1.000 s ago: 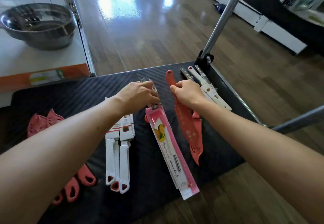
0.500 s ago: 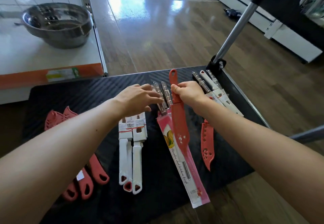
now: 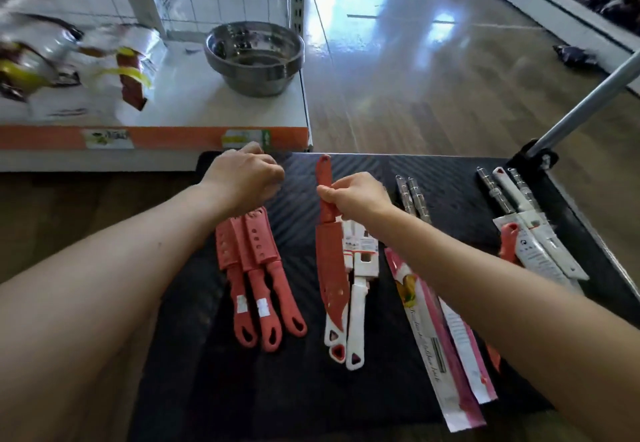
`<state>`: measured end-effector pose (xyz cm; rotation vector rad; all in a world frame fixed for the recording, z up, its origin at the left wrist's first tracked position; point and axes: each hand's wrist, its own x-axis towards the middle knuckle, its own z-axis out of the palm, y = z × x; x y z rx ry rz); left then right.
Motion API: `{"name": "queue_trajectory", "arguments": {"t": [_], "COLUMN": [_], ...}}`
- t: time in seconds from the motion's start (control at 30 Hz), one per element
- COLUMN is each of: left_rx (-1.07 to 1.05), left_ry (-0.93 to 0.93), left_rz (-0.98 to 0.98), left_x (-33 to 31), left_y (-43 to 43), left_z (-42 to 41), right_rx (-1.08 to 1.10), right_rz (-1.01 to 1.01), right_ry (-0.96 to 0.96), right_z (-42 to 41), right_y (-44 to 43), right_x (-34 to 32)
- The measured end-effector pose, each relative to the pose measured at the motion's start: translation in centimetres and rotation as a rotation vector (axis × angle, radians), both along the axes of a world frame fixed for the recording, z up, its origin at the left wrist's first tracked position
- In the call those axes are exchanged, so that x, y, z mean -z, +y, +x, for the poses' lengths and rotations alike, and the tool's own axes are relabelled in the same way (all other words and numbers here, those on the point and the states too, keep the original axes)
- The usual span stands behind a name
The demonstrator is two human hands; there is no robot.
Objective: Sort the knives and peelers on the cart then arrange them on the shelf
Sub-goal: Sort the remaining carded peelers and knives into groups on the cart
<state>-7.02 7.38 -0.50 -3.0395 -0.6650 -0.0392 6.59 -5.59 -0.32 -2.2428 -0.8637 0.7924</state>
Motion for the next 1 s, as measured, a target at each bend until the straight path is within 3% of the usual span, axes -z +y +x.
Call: {"name": "queue_trajectory", "arguments": {"t": [0.33,1.0], "left_rx": [-0.21,-0.115], "left_ry": [0.089,0.107], "left_rz": [-0.095,-0.088], "left_x": [-0.7,0.3], "left_y": [0.5,0.2], "left_z": [-5.0,-5.1], "right_rx": [-0.164,-0.253], "right_rz": [-0.052,-0.035], "right_ry": [-0.002,-0.039], "right_z": [-5.9,-6.8], "right_y": [3.4,3.5], "right_x": [1.2,2.3]}}
